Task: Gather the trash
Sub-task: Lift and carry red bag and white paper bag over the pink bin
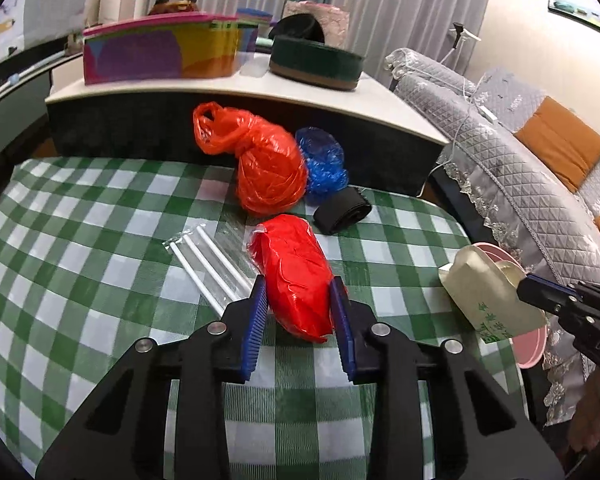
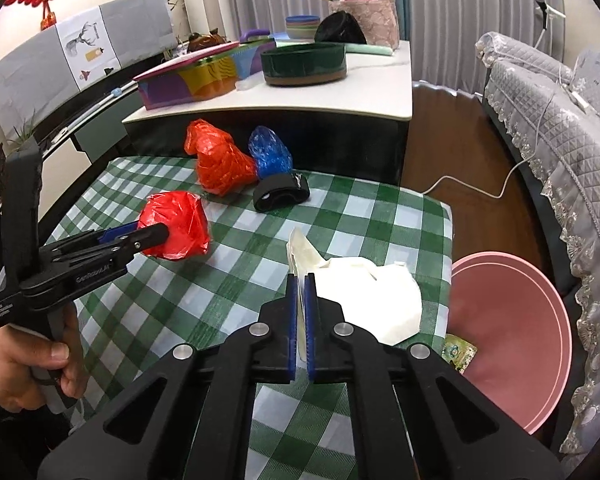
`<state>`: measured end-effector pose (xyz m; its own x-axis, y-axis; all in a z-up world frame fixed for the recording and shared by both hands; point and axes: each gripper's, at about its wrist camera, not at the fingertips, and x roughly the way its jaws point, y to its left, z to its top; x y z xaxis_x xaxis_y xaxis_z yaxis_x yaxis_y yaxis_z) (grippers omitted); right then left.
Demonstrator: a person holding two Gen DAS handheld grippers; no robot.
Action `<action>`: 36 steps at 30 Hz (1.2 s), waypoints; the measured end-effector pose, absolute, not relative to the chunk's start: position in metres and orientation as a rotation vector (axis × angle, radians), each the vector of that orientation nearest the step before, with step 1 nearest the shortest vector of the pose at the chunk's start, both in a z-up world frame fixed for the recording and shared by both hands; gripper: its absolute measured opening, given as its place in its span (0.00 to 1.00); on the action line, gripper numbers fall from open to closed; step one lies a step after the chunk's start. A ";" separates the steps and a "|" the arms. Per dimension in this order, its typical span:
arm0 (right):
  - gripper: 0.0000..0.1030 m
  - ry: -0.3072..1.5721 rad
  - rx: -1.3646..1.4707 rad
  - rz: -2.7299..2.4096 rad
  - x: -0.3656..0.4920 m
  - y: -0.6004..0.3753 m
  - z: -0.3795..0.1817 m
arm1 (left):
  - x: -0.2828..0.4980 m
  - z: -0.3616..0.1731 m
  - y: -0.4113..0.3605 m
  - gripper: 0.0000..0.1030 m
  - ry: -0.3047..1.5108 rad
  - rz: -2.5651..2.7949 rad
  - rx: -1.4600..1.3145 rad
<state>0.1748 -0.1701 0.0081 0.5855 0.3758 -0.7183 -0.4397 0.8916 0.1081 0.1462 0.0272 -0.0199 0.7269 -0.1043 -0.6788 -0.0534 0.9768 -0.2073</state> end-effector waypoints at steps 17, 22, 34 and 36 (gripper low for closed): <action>0.03 0.718 -0.057 0.425 0.138 -0.193 0.046 | 0.100 0.009 0.015 0.30 0.697 -0.077 -0.152; 0.03 0.699 -0.017 0.392 0.135 -0.214 0.052 | 0.093 0.011 0.012 0.30 0.691 -0.069 -0.159; 0.03 0.638 0.033 0.340 0.132 -0.249 0.067 | 0.085 0.009 -0.006 0.30 0.689 -0.076 -0.140; 0.03 0.627 0.038 0.334 0.131 -0.253 0.071 | 0.086 0.008 -0.009 0.30 0.692 -0.075 -0.142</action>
<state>0.1313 -0.2531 0.0714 0.7583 0.3179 -0.5691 -0.2954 0.9458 0.1348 0.0864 -0.0092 0.0082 0.7678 -0.1160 -0.6301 0.0217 0.9876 -0.1554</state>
